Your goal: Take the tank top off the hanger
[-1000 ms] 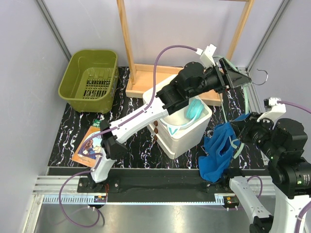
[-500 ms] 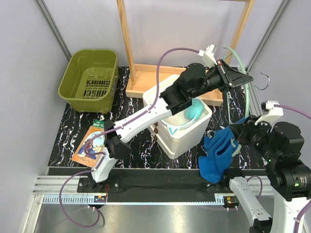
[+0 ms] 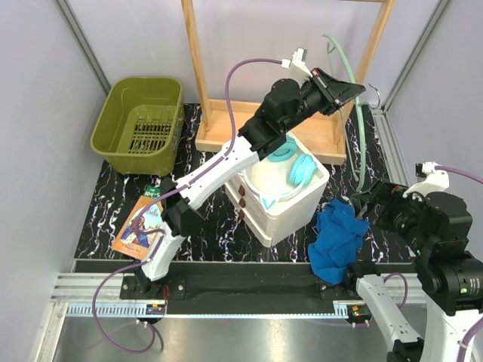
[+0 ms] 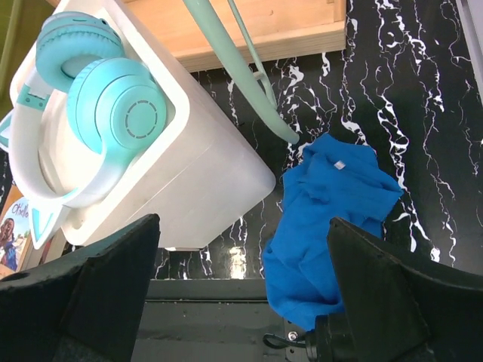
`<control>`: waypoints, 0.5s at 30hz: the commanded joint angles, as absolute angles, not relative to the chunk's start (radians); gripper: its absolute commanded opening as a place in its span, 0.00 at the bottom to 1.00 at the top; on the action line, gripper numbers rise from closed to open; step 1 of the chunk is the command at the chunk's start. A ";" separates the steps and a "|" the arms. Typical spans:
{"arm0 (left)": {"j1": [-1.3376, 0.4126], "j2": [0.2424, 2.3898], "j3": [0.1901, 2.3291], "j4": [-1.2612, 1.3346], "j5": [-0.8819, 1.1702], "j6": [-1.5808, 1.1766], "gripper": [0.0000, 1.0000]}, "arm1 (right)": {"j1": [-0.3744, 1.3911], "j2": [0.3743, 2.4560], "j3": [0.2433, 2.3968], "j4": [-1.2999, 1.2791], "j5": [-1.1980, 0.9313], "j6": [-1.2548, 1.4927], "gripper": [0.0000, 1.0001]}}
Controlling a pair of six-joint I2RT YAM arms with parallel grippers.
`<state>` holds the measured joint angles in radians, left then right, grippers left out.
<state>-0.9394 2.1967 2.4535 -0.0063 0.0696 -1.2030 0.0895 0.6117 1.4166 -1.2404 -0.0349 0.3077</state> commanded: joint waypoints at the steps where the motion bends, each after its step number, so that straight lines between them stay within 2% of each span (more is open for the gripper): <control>1: -0.951 2.132 2.507 0.064 0.044 -1.293 0.00 | 0.087 0.617 1.480 -1.266 -0.028 0.318 1.00; 11: -0.960 2.020 2.393 0.025 0.080 -1.414 0.00 | 0.089 0.655 1.535 -1.183 -0.098 0.255 0.84; 15: -0.969 1.950 2.332 0.009 0.075 -1.445 0.00 | 0.089 0.646 1.532 -1.174 -0.057 0.200 0.82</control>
<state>-0.9592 2.0953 2.3589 -0.0456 0.0666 -1.3907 0.0895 0.6380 1.5116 -1.2247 -0.0719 0.2672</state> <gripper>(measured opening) 0.072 0.833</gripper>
